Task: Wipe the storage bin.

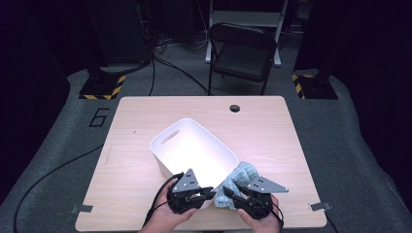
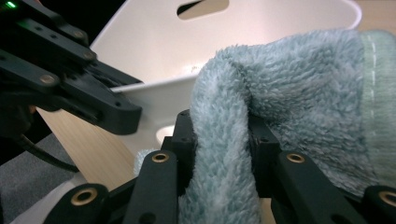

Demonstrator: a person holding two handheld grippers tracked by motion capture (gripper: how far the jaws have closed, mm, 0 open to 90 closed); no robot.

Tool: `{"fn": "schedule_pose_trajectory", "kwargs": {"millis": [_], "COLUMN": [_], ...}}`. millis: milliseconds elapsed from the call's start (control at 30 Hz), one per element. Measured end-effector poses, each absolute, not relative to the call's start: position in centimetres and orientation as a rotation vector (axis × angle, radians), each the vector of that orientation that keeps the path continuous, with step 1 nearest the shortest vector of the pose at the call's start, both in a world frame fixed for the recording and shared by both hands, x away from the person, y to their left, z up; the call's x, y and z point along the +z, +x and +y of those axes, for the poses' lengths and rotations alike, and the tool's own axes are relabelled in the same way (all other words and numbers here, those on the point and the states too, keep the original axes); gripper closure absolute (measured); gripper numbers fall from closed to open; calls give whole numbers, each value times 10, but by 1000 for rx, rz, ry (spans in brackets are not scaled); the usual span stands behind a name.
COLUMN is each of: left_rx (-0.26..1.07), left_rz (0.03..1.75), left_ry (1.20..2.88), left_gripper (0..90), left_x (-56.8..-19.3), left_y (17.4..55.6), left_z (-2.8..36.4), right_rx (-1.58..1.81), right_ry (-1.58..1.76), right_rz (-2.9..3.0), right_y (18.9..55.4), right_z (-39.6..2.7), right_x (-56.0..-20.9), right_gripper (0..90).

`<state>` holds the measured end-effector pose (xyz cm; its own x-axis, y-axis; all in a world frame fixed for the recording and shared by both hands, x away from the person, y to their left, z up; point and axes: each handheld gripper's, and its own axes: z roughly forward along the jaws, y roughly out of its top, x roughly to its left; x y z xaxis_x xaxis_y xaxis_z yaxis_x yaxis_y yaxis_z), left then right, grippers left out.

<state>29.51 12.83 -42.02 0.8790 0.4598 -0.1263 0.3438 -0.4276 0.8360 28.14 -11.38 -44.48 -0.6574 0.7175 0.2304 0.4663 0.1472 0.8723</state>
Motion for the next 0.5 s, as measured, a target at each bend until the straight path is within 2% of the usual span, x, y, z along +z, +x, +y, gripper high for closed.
{"fn": "schedule_pose_trajectory", "kwargs": {"millis": [500], "left_rx": [148], "left_rz": [584], "left_ry": [2058], "left_gripper": [811], "left_x": [-420], "left_y": [295], "left_z": [128], "right_rx": [1434], "right_ry": [1287], "right_rz": [2287], "right_y": [290], "right_z": [-109], "right_x": [-486], "right_gripper": [696]}}
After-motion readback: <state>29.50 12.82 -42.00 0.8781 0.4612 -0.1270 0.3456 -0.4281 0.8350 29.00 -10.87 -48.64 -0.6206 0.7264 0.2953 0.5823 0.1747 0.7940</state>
